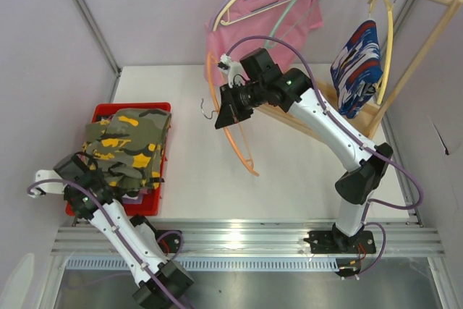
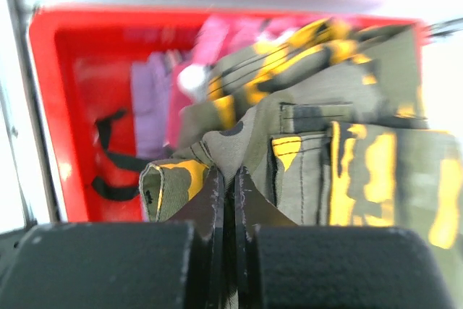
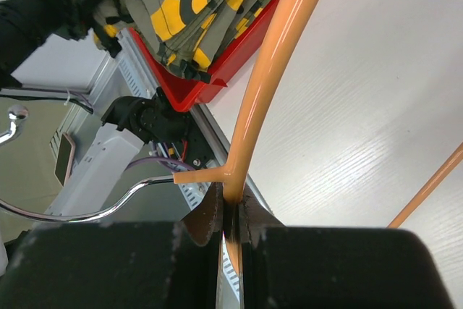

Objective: Remove the trousers from the hanger
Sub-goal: Place the trousers into the basket

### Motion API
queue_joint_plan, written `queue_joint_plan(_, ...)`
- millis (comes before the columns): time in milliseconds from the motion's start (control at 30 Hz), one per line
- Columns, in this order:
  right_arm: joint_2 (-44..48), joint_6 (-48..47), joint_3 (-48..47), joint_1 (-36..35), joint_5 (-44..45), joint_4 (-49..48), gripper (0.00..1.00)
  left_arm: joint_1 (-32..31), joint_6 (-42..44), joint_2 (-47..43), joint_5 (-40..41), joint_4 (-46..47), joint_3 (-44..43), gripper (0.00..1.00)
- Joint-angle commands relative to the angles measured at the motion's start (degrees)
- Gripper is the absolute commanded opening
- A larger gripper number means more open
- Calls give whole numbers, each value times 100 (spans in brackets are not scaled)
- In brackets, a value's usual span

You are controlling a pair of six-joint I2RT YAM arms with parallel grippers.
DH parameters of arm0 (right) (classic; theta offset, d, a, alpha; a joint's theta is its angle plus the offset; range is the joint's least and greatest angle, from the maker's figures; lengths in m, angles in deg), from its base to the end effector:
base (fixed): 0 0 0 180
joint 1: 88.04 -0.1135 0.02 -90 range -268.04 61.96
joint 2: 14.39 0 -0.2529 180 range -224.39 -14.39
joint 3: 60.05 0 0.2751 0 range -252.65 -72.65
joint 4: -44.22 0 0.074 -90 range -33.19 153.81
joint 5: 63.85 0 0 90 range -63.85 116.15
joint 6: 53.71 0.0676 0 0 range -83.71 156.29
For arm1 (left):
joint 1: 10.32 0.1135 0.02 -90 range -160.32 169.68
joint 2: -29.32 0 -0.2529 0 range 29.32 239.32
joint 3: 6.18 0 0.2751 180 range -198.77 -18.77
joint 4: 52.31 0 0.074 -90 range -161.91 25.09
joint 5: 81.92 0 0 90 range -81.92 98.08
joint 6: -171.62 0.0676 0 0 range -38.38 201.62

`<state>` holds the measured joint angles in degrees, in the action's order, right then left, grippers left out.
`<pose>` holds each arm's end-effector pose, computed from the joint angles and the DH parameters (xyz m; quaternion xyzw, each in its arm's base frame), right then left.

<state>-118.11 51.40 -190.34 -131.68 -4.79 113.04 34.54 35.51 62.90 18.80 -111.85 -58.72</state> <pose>0.2827 0.3176 0.3935 -0.3218 0.8275 0.4039 0.2203 0.1160 0.1332 0.2514 -0.6723 0.6063 0.0803 0.4171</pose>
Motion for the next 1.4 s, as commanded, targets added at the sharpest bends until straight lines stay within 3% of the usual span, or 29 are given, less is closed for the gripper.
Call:
queue_joint_plan(0, -8, -26, -263, 22, -202, -147, 0, -4, 347, -63, 62, 202, -742, 0)
queue_joint_plan(267, -25, -44, -272, 22, -202, -147, 0, -4, 471, 96, -1535, 1080, -1121, 0)
queue_joint_plan(333, -16, -52, -272, 22, -211, -147, 0, -4, 471, 131, -1625, 1221, -1147, 0)
queue_joint_plan(467, 36, -61, -237, 22, -193, -138, 0, 84, 576, 359, -1512, 1468, -1112, 0)
queue_joint_plan(633, 89, -44, -167, 22, -149, -147, 0, 190, 550, 439, -687, 1136, -989, 0)
queue_joint_plan(767, 124, 0, -123, 22, -132, -244, 0, 199, 550, 368, -115, 914, -717, 7)
queue_joint_plan(833, 124, 35, -132, 31, -210, -270, 0, 225, 568, 403, 158, 906, -559, 20)
queue_joint_plan(867, 133, 53, -140, 22, -246, -314, 0, 286, 585, 421, 193, 897, -567, 38)
queue_joint_plan(967, 177, 53, -132, 4, -272, -384, 0, 295, 585, 421, 203, 722, -734, 67)
queue_joint_plan(1000, 194, 53, -114, 4, -272, -411, 0, 295, 594, 421, 168, 678, -856, 83)
queue_joint_plan(1100, 203, 53, -105, 13, -316, -455, 0, 295, 664, 412, -104, 476, -1304, 99)
queue_joint_plan(1233, 256, 9, -61, -22, -351, -481, 0, 286, 673, 377, -736, 343, -2121, 99)
queue_joint_plan(1367, 414, -105, -96, -66, -273, -534, 0, 225, 535, 438, -3255, 1824, -1834, 77)
